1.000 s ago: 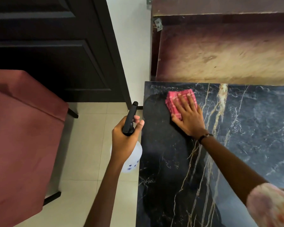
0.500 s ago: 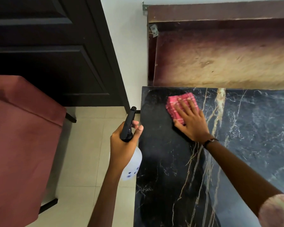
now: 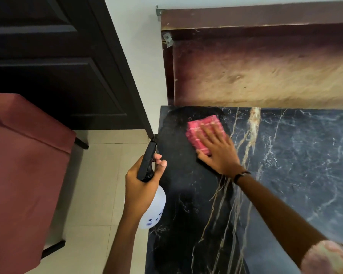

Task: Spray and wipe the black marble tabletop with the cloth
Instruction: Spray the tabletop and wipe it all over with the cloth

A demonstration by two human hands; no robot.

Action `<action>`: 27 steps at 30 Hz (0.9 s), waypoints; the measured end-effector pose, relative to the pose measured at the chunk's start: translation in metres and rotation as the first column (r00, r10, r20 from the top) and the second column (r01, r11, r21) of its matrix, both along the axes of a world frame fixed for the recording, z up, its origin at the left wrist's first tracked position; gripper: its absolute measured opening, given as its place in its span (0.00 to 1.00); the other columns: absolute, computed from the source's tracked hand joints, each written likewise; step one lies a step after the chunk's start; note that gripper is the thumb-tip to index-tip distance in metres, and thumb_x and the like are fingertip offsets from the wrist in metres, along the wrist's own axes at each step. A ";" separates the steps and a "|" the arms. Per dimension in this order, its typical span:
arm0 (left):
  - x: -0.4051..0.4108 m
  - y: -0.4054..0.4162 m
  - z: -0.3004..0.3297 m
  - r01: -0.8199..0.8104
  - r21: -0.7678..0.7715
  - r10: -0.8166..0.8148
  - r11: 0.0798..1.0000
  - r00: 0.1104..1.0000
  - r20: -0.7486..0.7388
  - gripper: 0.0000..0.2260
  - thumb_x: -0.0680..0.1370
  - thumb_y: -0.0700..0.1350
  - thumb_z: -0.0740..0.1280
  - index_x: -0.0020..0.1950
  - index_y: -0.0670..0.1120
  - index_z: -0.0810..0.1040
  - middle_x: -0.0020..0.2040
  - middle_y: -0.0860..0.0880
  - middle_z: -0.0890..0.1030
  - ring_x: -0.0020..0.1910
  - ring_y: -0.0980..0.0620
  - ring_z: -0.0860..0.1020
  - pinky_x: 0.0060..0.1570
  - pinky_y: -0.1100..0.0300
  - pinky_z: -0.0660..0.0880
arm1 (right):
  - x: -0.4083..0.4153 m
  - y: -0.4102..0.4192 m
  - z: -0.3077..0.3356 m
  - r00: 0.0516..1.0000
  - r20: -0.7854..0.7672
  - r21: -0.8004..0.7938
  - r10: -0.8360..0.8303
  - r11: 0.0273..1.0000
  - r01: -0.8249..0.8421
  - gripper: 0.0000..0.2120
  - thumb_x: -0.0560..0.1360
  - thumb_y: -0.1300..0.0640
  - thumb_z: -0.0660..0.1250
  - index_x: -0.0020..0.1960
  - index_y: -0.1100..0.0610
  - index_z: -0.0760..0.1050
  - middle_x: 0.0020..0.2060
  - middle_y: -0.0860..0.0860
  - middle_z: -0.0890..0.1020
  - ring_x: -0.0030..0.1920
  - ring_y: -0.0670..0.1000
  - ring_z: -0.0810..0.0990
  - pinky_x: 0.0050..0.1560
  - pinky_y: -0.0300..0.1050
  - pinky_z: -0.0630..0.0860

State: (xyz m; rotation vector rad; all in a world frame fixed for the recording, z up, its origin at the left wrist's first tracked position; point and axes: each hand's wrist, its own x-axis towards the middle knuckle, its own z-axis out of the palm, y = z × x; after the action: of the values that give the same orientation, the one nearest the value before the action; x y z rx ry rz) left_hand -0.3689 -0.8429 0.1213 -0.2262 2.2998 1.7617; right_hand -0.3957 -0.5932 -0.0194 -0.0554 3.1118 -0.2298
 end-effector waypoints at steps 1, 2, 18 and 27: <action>0.002 0.003 0.002 -0.002 -0.005 0.002 1.000 1.000 0.003 0.06 0.73 0.45 0.70 0.49 0.51 0.80 0.35 0.55 0.79 0.30 0.59 0.77 0.48 0.47 0.77 | 0.010 0.024 0.001 0.999 0.003 -0.009 -0.037 0.999 0.037 0.33 0.75 0.33 0.45 0.77 0.45 0.50 0.77 0.50 0.53 0.77 0.56 0.47 0.73 0.62 0.50; 0.004 0.006 0.003 -0.006 -0.005 0.006 1.000 1.000 0.007 0.07 0.73 0.46 0.70 0.50 0.51 0.80 0.34 0.56 0.79 0.30 0.60 0.77 0.50 0.46 0.78 | 0.015 0.046 0.003 0.996 0.017 -0.010 -0.088 0.996 0.088 0.33 0.75 0.33 0.44 0.77 0.45 0.48 0.77 0.50 0.52 0.77 0.56 0.46 0.73 0.63 0.48; 0.026 0.079 0.005 -0.021 -0.003 0.021 1.000 0.999 0.044 0.14 0.69 0.53 0.70 0.52 0.50 0.81 0.40 0.54 0.82 0.34 0.50 0.77 0.53 0.44 0.77 | 0.052 0.105 -0.001 1.000 0.014 0.039 0.008 0.999 -0.009 0.34 0.76 0.32 0.45 0.77 0.46 0.51 0.77 0.51 0.53 0.77 0.57 0.49 0.72 0.65 0.55; 0.038 0.123 -0.001 -0.019 0.034 0.015 0.999 0.995 0.101 0.10 0.69 0.52 0.71 0.49 0.53 0.81 0.43 0.53 0.84 0.39 0.50 0.79 0.57 0.42 0.75 | -0.029 0.101 0.010 0.963 0.090 -0.024 -0.256 0.966 0.259 0.35 0.77 0.35 0.52 0.77 0.47 0.43 0.78 0.51 0.45 0.77 0.59 0.42 0.72 0.66 0.43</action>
State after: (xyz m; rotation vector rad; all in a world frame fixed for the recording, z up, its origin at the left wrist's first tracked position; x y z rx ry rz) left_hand -0.3310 -0.7195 0.1200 -0.3216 2.2013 1.7549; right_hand -0.4243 -0.4926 -0.0091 0.3514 3.0210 -0.2840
